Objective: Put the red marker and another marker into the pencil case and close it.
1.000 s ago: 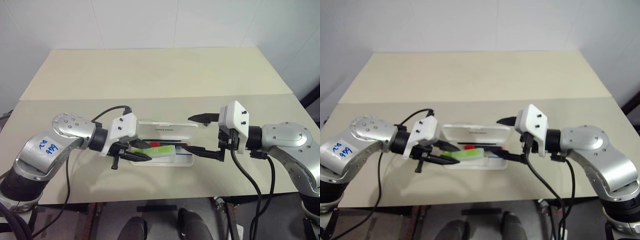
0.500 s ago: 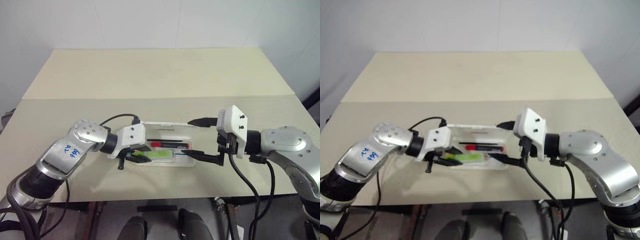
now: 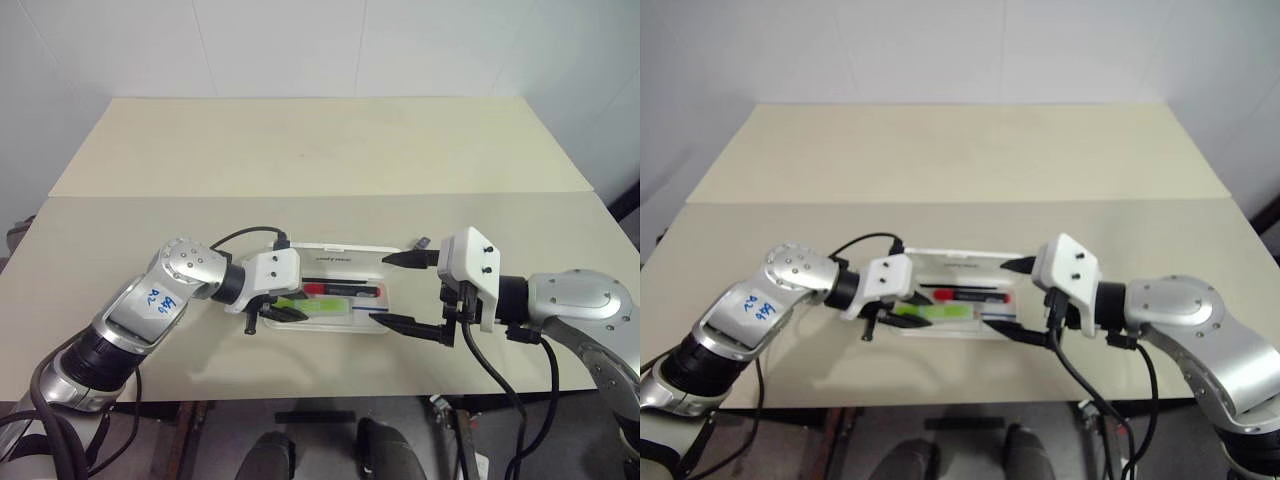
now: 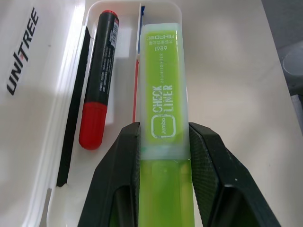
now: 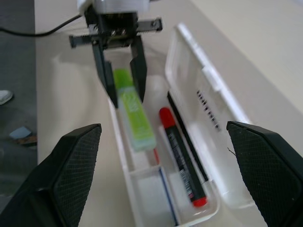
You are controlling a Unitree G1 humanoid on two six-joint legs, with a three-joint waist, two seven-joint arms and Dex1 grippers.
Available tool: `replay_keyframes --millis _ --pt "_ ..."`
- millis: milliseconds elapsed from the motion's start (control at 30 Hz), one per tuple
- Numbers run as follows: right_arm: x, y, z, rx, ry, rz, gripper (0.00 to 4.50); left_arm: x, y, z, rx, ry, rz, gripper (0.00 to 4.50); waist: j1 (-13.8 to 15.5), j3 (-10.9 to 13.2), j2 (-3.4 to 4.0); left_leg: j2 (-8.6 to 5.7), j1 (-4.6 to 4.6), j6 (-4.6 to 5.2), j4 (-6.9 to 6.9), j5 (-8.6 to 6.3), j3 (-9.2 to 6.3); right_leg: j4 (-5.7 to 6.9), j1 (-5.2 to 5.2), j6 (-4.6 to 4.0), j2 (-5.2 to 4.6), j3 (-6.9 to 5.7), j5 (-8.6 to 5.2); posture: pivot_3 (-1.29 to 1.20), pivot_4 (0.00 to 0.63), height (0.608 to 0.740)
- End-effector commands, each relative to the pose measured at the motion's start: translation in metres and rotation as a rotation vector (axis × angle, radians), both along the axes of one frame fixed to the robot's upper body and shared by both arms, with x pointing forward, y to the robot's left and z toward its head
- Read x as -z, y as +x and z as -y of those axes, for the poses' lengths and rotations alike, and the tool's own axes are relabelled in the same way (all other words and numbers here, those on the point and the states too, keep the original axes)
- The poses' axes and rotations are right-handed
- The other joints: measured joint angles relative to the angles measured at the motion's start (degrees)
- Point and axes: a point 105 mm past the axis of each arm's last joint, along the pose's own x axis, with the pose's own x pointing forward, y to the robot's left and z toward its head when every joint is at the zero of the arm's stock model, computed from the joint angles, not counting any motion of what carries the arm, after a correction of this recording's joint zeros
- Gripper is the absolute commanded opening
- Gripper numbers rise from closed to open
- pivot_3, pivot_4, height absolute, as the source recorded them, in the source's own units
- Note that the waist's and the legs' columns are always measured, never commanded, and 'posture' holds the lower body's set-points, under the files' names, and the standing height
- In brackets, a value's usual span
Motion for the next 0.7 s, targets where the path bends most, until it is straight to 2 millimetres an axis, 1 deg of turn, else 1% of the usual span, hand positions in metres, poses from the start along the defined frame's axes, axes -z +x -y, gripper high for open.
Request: replay_keyframes --millis 33,133,233,467,567,700 --pt "-0.002 -0.006 0.002 0.002 0.007 0.012 4.5 -0.006 0.001 0.003 0.019 0.003 0.031 1.04 0.02 0.0 0.0 0.0 0.0 0.0 0.01 0.0 0.0 0.0 0.0 0.0 0.0 0.0 0.0 0.0 0.15 0.74" --pt "0.01 -0.008 0.005 0.019 0.002 -0.025 4.5 -0.006 0.002 0.002 0.016 0.009 0.032 1.04 0.13 0.0 0.0 0.0 0.0 0.01 0.01 0.0 -0.01 0.01 0.02 0.0 0.0 0.0 0.0 0.0 0.15 0.74" --pt "0.018 -0.008 0.008 0.034 -0.009 -0.042 4.5 -0.005 0.002 0.0 0.009 0.016 0.031 1.04 0.07 0.0 0.0 -0.01 0.0 0.03 0.03 -0.01 0.01 0.01 0.03 0.01 0.0 0.01 0.0 0.0 0.15 0.74" --pt "0.027 -0.007 0.011 0.048 -0.027 -0.054 4.5 -0.001 0.001 0.0 0.011 0.029 0.026 1.04 0.02 0.0 0.0 0.0 0.04 0.04 0.05 -0.01 0.01 0.07 0.03 0.02 0.02 0.02 0.01 0.0 0.15 0.74" --pt "0.028 -0.006 0.011 0.054 -0.026 -0.05 4.5 -0.001 0.001 0.001 0.009 0.025 0.021 1.04 0.03 0.0 0.0 0.0 0.04 0.04 0.06 0.0 0.01 0.08 0.03 0.02 0.02 0.02 0.01 0.0 0.15 0.74" --pt "0.027 -0.006 0.012 0.055 -0.028 -0.046 4.5 0.006 0.0 -0.002 0.004 0.055 0.012 1.04 0.04 0.0 0.0 0.0 0.03 0.04 0.05 0.0 0.01 0.07 0.03 0.02 0.02 0.02 0.01 0.0 0.15 0.74"
